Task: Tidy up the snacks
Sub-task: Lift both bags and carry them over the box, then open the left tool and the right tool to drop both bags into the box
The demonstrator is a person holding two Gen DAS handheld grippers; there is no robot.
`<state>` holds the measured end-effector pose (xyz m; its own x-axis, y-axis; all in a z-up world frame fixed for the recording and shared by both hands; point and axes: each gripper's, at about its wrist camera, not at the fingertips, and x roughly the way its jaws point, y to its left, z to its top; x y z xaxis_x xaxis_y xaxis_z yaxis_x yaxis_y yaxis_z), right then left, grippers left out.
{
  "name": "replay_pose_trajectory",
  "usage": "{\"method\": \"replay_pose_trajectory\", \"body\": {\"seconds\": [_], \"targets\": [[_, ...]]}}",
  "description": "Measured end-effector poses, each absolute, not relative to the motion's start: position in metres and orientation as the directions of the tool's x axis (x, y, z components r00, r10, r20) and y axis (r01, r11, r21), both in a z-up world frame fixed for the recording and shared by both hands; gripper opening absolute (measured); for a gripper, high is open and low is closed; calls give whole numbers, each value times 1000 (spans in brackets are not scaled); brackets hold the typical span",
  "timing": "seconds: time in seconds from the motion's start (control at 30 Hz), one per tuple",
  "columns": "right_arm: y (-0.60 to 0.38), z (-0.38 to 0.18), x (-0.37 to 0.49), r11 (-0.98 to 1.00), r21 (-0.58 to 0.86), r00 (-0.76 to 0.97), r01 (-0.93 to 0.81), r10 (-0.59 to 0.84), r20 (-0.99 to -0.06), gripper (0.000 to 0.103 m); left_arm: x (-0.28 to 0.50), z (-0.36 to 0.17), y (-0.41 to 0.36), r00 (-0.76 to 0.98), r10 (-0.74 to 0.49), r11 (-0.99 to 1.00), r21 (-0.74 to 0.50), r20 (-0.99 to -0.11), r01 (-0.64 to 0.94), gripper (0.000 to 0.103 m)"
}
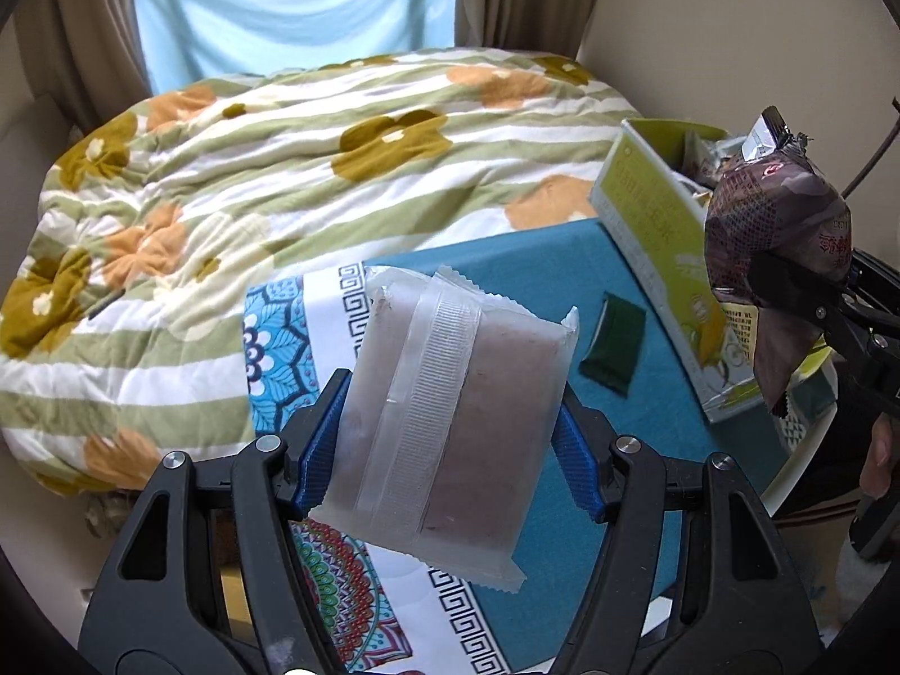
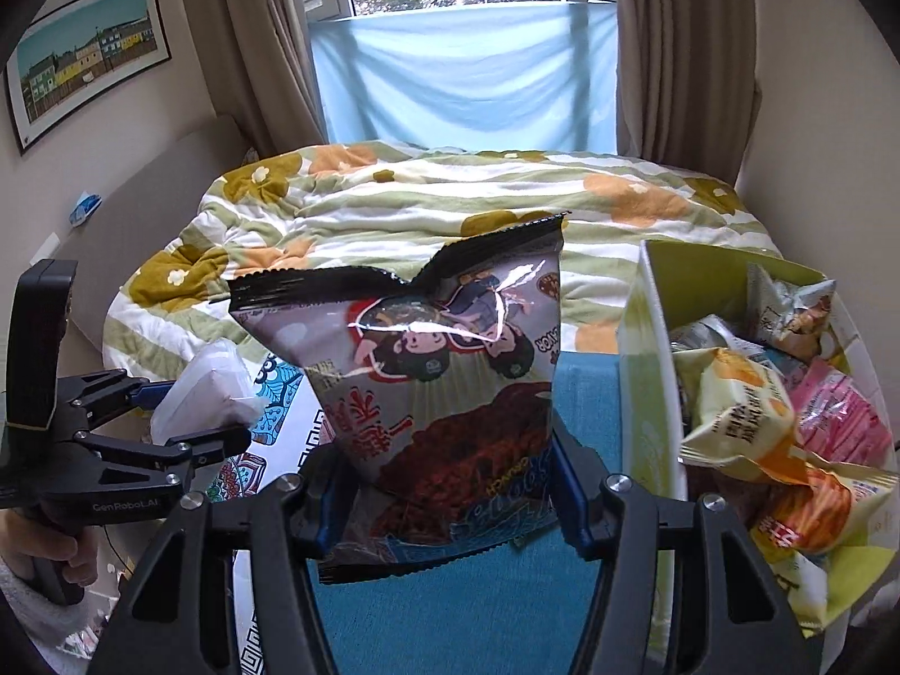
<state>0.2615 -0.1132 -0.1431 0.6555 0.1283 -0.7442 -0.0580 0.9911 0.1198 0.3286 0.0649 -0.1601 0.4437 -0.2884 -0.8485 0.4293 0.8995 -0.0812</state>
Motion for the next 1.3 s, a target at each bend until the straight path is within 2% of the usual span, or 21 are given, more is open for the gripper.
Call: {"method": "replay_pose_trajectory", "body": {"seconds": [0.4, 0.77, 0.8, 0.83, 0.9, 1.3], "targets": [[-236, -88, 200, 987, 118, 721, 108, 4, -693, 55, 293, -99, -85, 478, -414, 851, -143, -775, 505, 64], [-344, -88, 176, 983, 152, 716, 102, 34, -698, 55, 280, -134, -213, 426, -389, 875, -184, -817, 447, 65], [-350, -88, 176, 984, 154, 713, 94, 41, -700, 55, 278, -138, -218, 434, -375, 885, -178, -819, 430, 69], [-356, -90, 177, 985, 153, 710, 83, 49, -702, 55, 277, -141, -221, 443, -356, 896, -166, -823, 411, 81], [-364, -94, 179, 986, 154, 702, 57, 70, -709, 55, 273, -146, -223, 463, -328, 914, -154, -824, 375, 98], [-377, -105, 203, 973, 218, 654, -74, 212, -726, 55, 252, -145, -192, 461, -240, 957, -128, -854, 260, 98]]}}
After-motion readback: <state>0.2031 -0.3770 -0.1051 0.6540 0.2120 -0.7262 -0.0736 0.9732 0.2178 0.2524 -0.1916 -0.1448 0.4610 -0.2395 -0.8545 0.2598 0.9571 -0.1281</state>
